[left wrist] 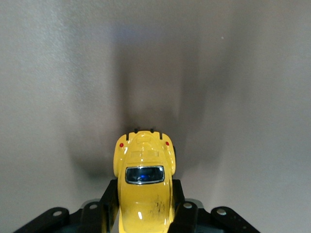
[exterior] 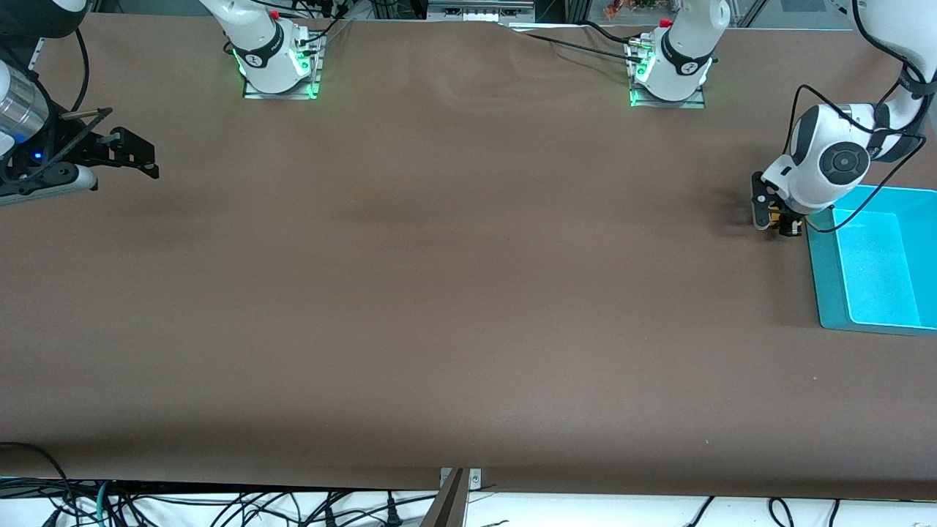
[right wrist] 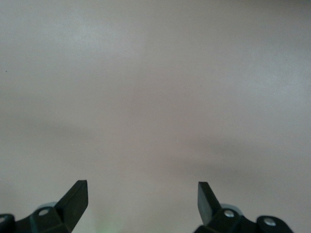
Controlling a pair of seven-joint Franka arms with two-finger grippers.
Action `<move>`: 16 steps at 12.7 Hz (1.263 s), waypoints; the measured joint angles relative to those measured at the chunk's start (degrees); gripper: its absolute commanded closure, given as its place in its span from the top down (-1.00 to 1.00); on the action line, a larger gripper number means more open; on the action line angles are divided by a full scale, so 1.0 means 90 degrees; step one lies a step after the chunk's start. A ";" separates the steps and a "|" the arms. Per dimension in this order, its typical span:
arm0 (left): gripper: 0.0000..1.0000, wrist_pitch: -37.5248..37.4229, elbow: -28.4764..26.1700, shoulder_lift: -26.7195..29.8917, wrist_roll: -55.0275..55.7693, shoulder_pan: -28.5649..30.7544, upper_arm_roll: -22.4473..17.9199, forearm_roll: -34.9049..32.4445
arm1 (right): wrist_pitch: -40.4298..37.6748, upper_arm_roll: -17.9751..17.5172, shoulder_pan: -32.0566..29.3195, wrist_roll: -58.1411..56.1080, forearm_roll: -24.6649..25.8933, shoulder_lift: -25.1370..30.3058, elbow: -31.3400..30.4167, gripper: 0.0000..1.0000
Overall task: Wind and store yellow beetle car
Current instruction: 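Carry the car over the cyan bin and lower it inside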
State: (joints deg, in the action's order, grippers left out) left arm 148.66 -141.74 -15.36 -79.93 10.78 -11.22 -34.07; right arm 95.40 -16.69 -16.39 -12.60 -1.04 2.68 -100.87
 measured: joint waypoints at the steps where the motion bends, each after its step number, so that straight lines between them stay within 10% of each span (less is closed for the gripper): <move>1: -0.55 -0.0387 0.0060 0.0084 0.0001 -0.0011 0.0112 0.0232 | 0.0000 -0.0002 0.0000 0.0000 0.0000 0.0000 0.0000 1.00; 9: -0.47 -0.4401 0.2484 0.0564 -0.0018 -0.0152 0.1141 0.1424 | 0.0000 -0.0012 0.0002 0.0000 0.0000 0.0000 0.0059 1.00; 16: -0.34 -0.3171 0.3299 0.0025 -0.2251 0.0047 -0.0684 0.1420 | 0.0000 -0.0022 0.0005 0.0000 0.0000 -0.0001 0.0063 1.00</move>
State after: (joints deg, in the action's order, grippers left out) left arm 120.12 -112.04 -15.13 -100.19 11.20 -17.37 -21.29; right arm 95.41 -16.89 -16.35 -12.60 -1.04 2.67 -100.31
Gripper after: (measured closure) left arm 0.533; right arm 0.000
